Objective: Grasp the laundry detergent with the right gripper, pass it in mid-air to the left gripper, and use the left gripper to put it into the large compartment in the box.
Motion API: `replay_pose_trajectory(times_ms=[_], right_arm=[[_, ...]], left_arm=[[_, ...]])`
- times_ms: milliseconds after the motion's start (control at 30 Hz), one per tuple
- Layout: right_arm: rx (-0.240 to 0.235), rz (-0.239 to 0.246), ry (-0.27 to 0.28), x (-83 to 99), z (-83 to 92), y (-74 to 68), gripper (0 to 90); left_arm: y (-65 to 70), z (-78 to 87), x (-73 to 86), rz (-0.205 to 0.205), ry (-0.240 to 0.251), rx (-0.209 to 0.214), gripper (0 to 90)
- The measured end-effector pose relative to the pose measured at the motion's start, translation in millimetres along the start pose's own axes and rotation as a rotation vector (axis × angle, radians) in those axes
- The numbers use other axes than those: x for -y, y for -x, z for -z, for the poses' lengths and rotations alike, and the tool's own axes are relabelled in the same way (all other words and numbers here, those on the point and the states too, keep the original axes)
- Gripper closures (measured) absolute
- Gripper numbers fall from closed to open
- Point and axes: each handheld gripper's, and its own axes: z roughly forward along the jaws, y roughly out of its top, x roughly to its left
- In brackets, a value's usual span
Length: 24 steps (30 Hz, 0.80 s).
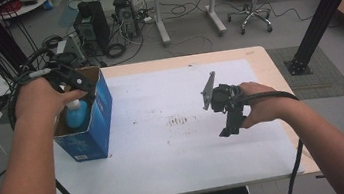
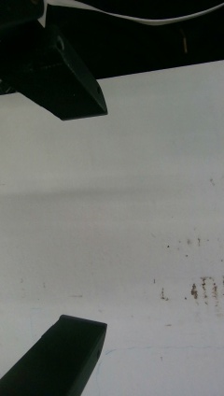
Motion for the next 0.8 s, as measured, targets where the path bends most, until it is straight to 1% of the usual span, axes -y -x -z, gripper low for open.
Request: replay_pose_trajectory(times_ms=[33,67,100,133,167,233,300,333,367,400,433,500,567,600,633,667,700,733,800], right_arm=[[0.002,0.001,0.003,0.5,0.5,-0.1,0.0],[0.002,0.000,0.002,0.9,0.9,-0.1,0.0],[0.002,0.000,0.002,0.9,0.9,-0.1,0.0],[0.004,-0.003,0.002,1.8,1.2,-0.3,0.0],[0.004,-0.003,0.002,1.8,1.2,-0.3,0.0],[0.003,-0.004,0.003,2.4,1.7,-0.6,0.0],[0.004,-0.008,0.005,3.2,2.1,-1.2,0.0],[0.006,-0.008,0.005,3.5,2.4,-1.2,0.0],[0.006,-0.010,0.005,3.7,2.8,-1.3,0.0],[0.007,-0.008,0.005,3.9,3.2,-1.2,0.0],[0.007,-0.011,0.006,4.0,3.6,-1.5,0.0],[0.007,-0.012,0.008,4.2,3.9,-1.8,0.0],[0.008,-0.013,0.007,4.4,4.1,-2.2,0.0],[0.008,-0.013,0.007,4.4,4.1,-2.2,0.0],[0.009,-0.013,0.007,4.6,4.1,-2.2,0.0],[0.008,-0.014,0.008,4.8,4.4,-1.9,0.0],[0.009,-0.015,0.008,4.8,4.5,-1.8,0.0],[0.010,-0.016,0.008,4.7,4.6,-1.7,0.0],[0.009,-0.016,0.007,4.7,4.6,-1.4,0.0]], left_arm=[[3.6,3.8,-0.3,-0.018,0.008,0.011,10.4],[5.9,6.1,-0.3,-0.034,0.015,0.017,10.4],[5.9,6.1,-0.3,-0.034,0.015,0.017,10.4],[9.0,8.6,-0.4,-0.045,0.021,0.027,10.4],[10.6,10.2,-0.6,-0.058,0.023,0.027,10.4],[18.2,15.2,-1.0,-0.092,0.028,0.016,10.4],[23.4,18.1,-1.3,-0.114,0.031,0.017,10.1],[26.7,20.0,-1.7,-0.133,0.031,0.018,9.7],[34.4,22.9,-2.2,-0.174,0.036,0.034,8.8],[34.4,22.9,-2.2,-0.174,0.036,0.034,8.1],[42.1,25.6,-2.3,-0.219,0.042,0.062,7.3],[48.9,28.6,-2.5,-0.262,0.044,0.078,5.9],[56.8,30.9,-2.5,-0.301,0.047,0.083,5.2],[56.8,30.9,-2.5,-0.301,0.047,0.083,5.0],[61.3,31.4,-2.5,-0.321,0.050,0.086,5.0],[66.7,31.6,-2.4,-0.352,0.047,0.089,3.2],[74.3,31.5,-2.4,-0.398,0.035,0.090,2.3],[74.3,31.5,-2.4,-0.398,0.035,0.090,1.0],[84.0,31.6,-1.6,-0.457,0.031,0.081,1.0]])
